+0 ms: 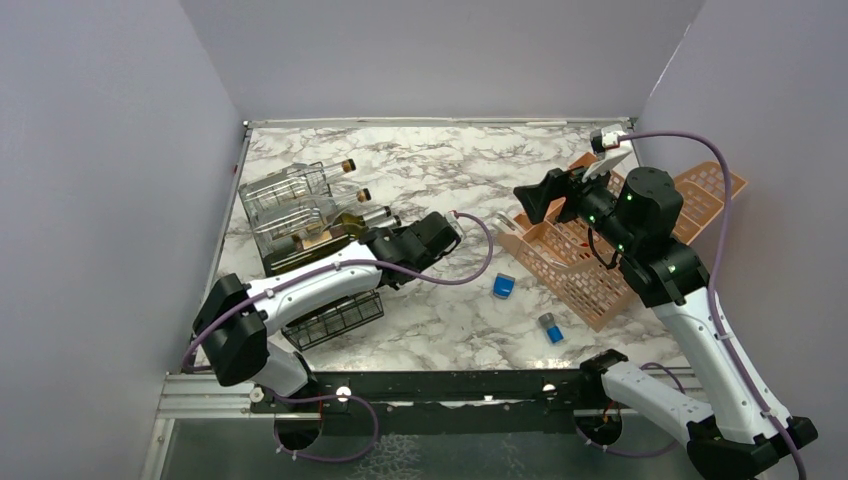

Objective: Take the wine bottle off the wine rack

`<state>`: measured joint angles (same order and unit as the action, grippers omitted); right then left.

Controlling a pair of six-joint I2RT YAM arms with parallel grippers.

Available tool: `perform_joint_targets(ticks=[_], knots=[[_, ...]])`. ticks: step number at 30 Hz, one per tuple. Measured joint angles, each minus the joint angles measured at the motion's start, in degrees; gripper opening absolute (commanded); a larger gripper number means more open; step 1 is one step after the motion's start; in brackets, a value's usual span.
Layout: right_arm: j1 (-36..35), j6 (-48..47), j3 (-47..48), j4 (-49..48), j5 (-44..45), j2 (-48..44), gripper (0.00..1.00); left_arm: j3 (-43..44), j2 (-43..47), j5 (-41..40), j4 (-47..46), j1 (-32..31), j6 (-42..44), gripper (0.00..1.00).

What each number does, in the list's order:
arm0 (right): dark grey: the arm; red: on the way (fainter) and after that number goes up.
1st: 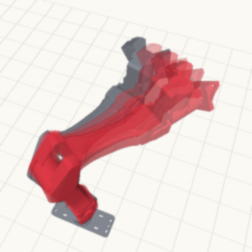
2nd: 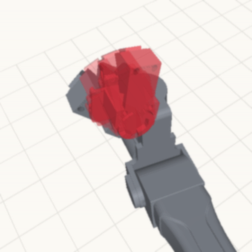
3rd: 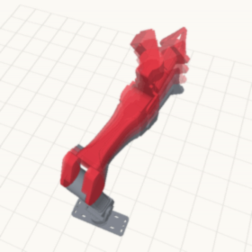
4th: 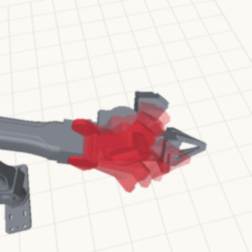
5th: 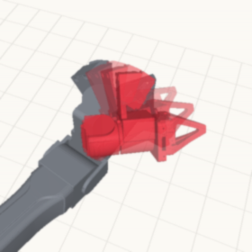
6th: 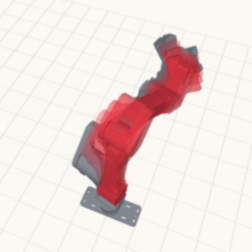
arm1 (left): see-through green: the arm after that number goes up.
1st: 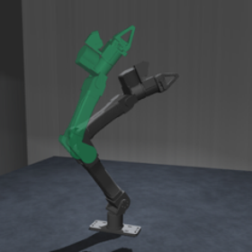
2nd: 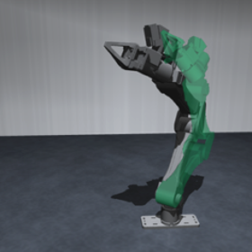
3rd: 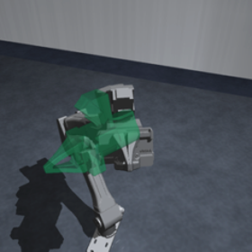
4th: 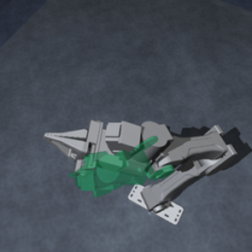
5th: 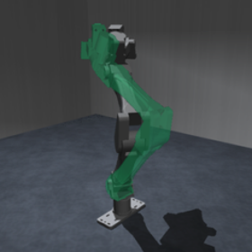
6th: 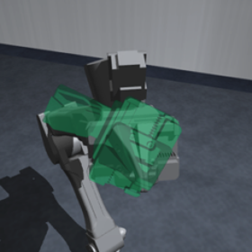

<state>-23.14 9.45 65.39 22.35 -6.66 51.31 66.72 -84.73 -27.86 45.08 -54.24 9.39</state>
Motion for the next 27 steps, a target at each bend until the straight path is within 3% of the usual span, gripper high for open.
perform_joint_targets(ticks=[24, 27], knots=[[0.0, 0.26, 0.0, -0.17, -0.02, 1.11, 1.0, 13.44, 5.88, -1.03, 2.97, -1.57, 0.09, 0.01], [0.0, 0.63, 0.0, -0.24, -0.09, 1.68, 1.0, 15.02, 7.41, -1.01, 3.26, -1.66, -0.83, 0.0]])
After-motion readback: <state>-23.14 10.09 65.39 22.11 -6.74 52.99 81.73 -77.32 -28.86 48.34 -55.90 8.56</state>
